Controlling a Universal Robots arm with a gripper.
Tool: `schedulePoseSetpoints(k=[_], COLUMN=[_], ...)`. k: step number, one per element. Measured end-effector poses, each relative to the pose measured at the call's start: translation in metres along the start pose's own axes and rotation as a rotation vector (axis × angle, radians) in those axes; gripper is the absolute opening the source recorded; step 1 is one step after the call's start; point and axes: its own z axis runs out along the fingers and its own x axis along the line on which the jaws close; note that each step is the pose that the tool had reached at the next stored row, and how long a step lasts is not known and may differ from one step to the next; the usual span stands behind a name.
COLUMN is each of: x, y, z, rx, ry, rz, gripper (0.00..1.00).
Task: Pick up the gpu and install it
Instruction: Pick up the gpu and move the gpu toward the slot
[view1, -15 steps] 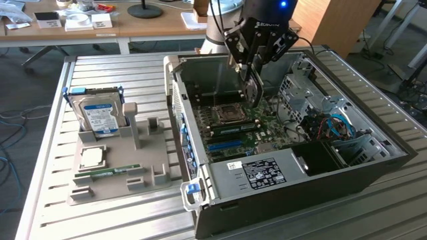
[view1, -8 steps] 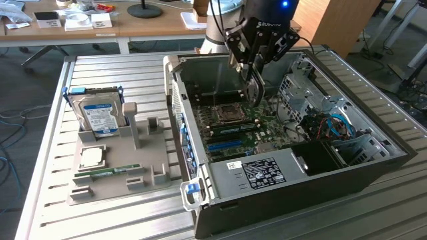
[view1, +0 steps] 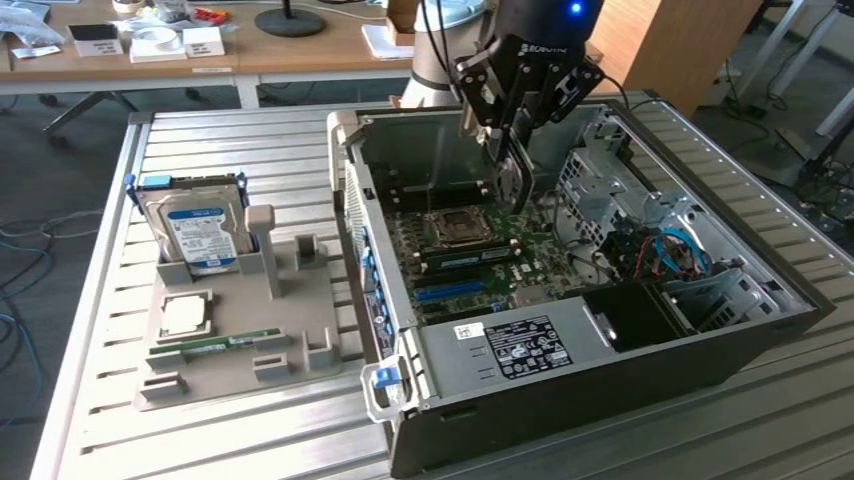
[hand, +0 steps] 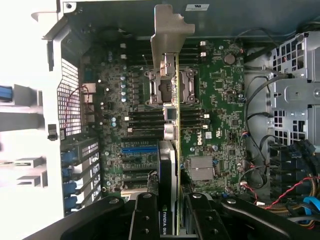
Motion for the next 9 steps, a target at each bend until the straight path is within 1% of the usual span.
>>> schedulePoseSetpoints(k=[9], x=[-0.0066], y=[0.0005], z=[0.0002], rx=[0.0], ry=[0.0], rz=[0.0], gripper=[0.27])
